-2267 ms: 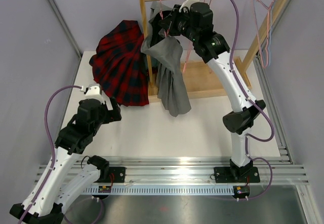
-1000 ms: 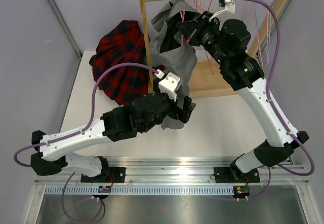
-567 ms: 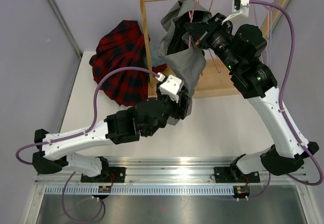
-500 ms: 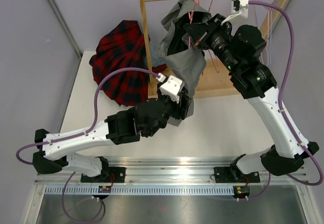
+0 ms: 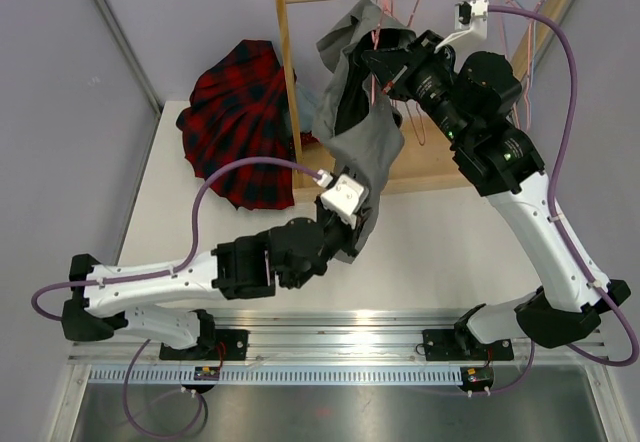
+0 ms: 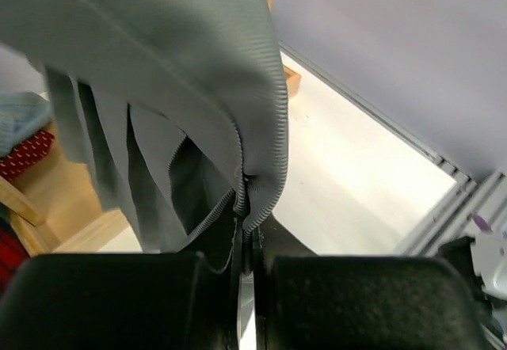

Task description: Remove the skirt from the hanger

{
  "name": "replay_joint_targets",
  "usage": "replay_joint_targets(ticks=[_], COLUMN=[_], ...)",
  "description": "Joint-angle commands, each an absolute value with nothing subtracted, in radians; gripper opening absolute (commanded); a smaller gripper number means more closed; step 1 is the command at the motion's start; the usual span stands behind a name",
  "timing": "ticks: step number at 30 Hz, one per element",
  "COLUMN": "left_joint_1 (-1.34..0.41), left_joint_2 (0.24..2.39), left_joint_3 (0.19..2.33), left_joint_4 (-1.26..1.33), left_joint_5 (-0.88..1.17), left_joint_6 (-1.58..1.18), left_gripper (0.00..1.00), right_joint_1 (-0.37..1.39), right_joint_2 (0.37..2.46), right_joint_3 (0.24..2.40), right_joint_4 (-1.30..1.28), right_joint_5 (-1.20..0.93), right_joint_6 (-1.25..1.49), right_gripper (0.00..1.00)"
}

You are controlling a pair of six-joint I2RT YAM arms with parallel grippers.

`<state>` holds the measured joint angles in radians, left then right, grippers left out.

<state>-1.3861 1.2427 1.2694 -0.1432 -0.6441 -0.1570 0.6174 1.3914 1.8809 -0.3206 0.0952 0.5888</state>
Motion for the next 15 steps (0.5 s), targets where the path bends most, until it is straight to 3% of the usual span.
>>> replay_joint_targets(ticks=[1, 10, 15], left_joint_1=[-1.459, -1.771, -1.790], left_joint_2=[1.171, 1.149, 1.187], left_joint_3=[1.165, 0.956, 0.982], left_joint_4=[-0.084, -0.178, -0.279], left_joint_5=[-0.689, -0.943, -0.991], left_joint_6=[-0.208, -0.457, -0.543], left_gripper=[0.00, 0.00, 0.00], right_joint_1=[0.627, 0.627, 0.626], right_joint_2=[1.381, 1.385, 1.347], right_joint_3=[1.956, 1.988, 1.942], right_joint_4=[-0.209, -0.196, -0.201], right_joint_5=[0.138, 0.179, 0.179], right_joint_6=[0.578, 0.558, 0.595], right_gripper=[0.00, 0.00, 0.00])
